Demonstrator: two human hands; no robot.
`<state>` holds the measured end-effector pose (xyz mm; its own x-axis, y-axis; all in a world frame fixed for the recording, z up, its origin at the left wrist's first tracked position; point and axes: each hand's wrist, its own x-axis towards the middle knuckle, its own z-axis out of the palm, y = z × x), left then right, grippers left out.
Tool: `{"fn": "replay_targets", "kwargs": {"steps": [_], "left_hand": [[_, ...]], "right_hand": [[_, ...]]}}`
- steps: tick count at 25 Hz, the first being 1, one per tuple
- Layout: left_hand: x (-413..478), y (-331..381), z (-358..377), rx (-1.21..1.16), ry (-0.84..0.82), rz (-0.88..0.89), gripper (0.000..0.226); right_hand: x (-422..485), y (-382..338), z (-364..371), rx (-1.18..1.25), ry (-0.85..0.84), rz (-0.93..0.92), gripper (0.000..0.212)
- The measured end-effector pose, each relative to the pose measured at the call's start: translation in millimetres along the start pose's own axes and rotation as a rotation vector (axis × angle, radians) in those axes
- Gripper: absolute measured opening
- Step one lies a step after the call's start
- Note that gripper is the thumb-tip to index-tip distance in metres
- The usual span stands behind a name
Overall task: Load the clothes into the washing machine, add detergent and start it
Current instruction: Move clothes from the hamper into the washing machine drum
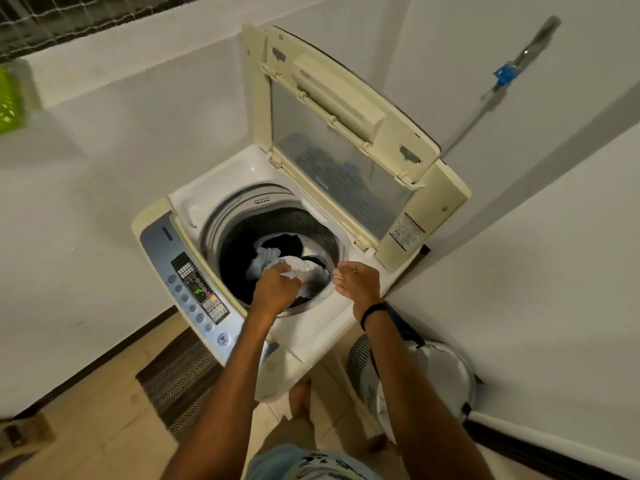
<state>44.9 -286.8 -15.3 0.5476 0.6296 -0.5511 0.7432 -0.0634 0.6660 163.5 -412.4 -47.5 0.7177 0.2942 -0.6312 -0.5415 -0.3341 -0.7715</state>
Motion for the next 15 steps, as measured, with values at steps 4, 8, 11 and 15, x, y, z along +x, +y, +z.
{"fn": "replay_targets", "kwargs": {"steps": [4, 8, 11, 15], "left_hand": [[-13, 21, 61, 0.072, -0.085, 0.072, 0.039], [-42, 31, 153, 0.212, -0.269, 0.103, 0.033], [-59, 16, 231, 0.33, -0.435, 0.086, 0.033], [-41, -41, 360, 0.391, -0.503, -0.007, 0.029]], "right_hand": [[-11, 18, -53, 0.155, 0.107, 0.034, 0.011], [-12, 89, -128, 0.208, 0.25, 0.159, 0.013], [-5, 169, -188, 0.1, 0.303, 0.327, 0.014], [43, 293, -260, 0.056, 0.244, 0.496, 0.016]]}}
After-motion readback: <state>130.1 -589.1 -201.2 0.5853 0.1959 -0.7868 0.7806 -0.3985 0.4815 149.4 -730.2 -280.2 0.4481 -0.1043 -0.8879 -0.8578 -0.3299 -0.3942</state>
